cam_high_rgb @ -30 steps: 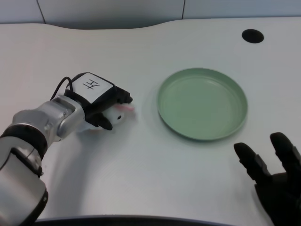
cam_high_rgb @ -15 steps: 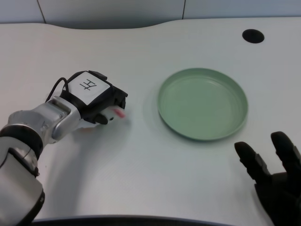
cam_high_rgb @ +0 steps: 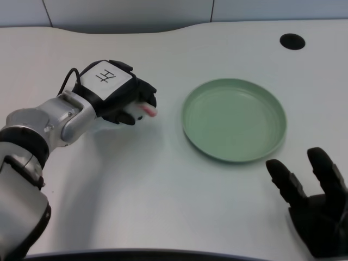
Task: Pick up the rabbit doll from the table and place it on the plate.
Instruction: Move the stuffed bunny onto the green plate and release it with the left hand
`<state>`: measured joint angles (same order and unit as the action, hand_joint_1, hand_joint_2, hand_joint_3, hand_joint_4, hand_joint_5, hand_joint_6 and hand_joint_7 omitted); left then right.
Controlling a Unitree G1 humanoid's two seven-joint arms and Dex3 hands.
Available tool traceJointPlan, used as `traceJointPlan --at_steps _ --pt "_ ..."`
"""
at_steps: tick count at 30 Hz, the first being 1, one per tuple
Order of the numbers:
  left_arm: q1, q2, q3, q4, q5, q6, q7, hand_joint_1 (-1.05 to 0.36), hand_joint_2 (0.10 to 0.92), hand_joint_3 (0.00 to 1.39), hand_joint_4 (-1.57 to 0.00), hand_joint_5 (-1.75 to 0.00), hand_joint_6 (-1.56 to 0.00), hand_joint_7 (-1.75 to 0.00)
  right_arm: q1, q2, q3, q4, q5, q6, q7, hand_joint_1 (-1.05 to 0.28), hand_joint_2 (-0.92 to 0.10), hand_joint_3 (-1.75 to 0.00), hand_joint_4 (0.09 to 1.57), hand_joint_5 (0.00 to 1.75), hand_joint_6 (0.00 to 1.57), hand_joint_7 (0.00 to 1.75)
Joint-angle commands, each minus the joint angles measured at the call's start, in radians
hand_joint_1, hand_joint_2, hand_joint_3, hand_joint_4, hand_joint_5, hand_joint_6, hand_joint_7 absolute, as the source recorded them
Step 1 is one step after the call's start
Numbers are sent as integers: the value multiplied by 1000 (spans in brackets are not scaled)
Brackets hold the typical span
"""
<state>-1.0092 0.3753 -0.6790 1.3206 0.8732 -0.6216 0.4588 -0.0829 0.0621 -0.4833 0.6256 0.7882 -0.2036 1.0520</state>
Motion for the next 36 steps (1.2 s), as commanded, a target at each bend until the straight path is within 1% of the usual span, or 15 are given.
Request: traceJointPlan --at_steps 1,4,5,9,14,15,16,18,20,24,27,32,33,34,36 --pt "-26 1 17 -17 -17 -18 9 -147 824 3 -742 -1077 -1040 -334 -24 -1 -5 30 13 18 24 -786 -921 -128 905 2 865 1" --pt "-27 1 21 -17 -16 -20 9 -150 824 1 -755 -1041 -1049 -321 -29 -1 -9 38 12 19 31 -783 -921 -124 899 1 861 0" --pt "-30 -2 26 -18 -22 -28 12 -150 824 1 -757 -1036 -1050 -318 -36 -1 -11 48 8 10 30 -783 -921 -124 899 1 861 0" --pt "-39 -20 48 -26 -43 -66 34 -140 825 2 -746 -1208 -1082 -367 -58 -2 -20 81 5 -2 38 -789 -921 -112 903 3 868 3" --pt "-52 -49 69 -31 -58 -89 30 -178 853 5 -754 -1045 -1049 -326 -70 -2 -26 98 -3 -11 41 -792 -921 -118 907 4 873 5" --pt "-66 -65 68 -36 -55 -92 39 -179 854 5 -756 -1037 -1049 -323 -72 2 -26 100 -4 -13 38 -792 -921 -119 907 4 874 5" --pt "-76 -78 67 -39 -52 -95 46 -162 859 3 -718 -1213 -1056 -327 -74 6 -26 102 -4 -16 36 -793 -921 -116 914 8 880 8" --pt "-100 -106 62 -43 -43 -99 67 -144 844 2 -694 -1306 -1064 -328 -72 14 -25 100 -2 -16 35 -791 -921 -106 921 11 887 9" --pt "-110 -118 57 -40 -37 -100 81 -96 812 2 -748 -1203 -1079 -313 -70 16 -25 99 -1 -19 39 -785 -921 -101 920 9 882 4" --pt "-149 -155 57 -28 -41 -101 50 -116 801 1 -777 -1166 -1092 -302 -67 28 -23 106 -3 -42 57 -773 -921 -131 905 1 859 1" --pt "-163 -168 51 -24 -35 -90 44 -155 817 6 -791 -1134 -1092 -294 -65 33 -22 106 -4 -51 57 -773 -921 -140 904 0 862 3" --pt "-164 -169 50 -23 -36 -90 44 -159 820 4 -802 -1115 -1095 -289 -65 32 -22 108 -3 -53 58 -773 -921 -144 904 0 863 3" --pt "-168 -214 61 -15 -55 -86 25 -159 820 4 -803 -1113 -1095 -288 -52 42 -24 94 0 -58 50 -773 -921 -145 904 0 863 2" --pt "-171 -248 69 -9 -68 -84 10 -209 867 14 -718 -1353 -1035 -459 -43 49 -26 83 2 -61 43 -777 -921 -144 911 4 870 6" --pt "-174 -283 79 -4 -84 -80 -7 -234 897 9 -657 -1506 -867 -803 -32 56 -26 71 4 -65 37 -780 -921 -143 915 6 874 7"
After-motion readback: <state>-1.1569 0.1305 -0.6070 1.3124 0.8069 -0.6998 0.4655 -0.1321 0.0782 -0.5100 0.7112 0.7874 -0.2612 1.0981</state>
